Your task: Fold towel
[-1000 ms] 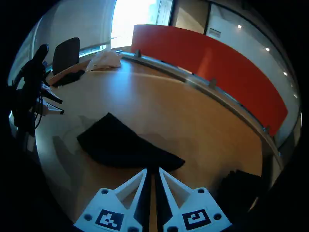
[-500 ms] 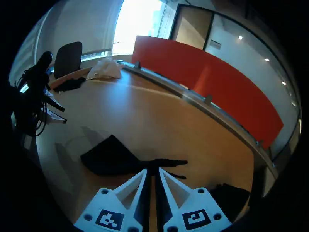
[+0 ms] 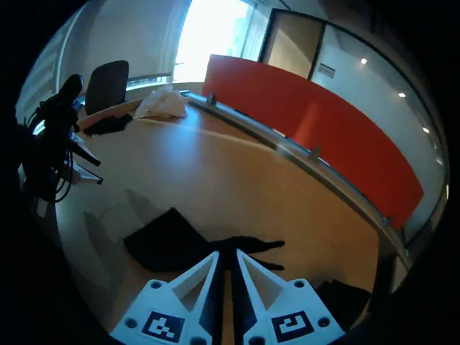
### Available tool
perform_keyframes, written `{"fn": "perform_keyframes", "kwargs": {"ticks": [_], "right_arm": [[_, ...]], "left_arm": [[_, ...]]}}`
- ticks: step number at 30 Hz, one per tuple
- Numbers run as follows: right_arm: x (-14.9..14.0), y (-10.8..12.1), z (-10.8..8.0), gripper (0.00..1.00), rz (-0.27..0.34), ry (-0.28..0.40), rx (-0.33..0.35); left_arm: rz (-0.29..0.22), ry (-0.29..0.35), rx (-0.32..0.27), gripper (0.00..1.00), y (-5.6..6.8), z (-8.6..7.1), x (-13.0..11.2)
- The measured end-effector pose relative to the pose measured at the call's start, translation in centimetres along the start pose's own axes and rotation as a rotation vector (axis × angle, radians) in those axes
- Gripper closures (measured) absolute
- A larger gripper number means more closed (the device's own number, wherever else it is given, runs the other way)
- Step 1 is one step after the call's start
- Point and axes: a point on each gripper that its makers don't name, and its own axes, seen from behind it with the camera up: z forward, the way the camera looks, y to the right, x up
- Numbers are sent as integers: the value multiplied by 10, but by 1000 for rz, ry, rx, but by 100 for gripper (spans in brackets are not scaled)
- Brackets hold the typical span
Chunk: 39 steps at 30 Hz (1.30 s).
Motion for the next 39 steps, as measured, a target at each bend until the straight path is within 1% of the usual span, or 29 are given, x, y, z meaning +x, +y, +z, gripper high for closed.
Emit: {"fn": "perform_keyframes", "kwargs": {"ticks": [5,12,23,29,32,35,39], "right_arm": [[7,-12,8,95,-26,4,33],[13,-37,22,95,-59,1,89],[17,-81,48,95,-66,-4,187],[6,-116,65,94,-68,-37,266],[-4,-127,72,94,-67,-62,292],[-11,-132,75,94,-61,-79,306],[-12,-133,77,94,-49,-84,309]], "left_arm": [[1,6,2,6,0,-1,2],[-8,12,6,6,-2,-3,4],[-17,21,15,6,-9,-6,6],[-25,20,20,6,-12,-7,4],[-27,18,25,6,-15,-8,2],[-30,17,24,6,-16,-9,2],[-32,17,22,6,-17,-9,2]]}}
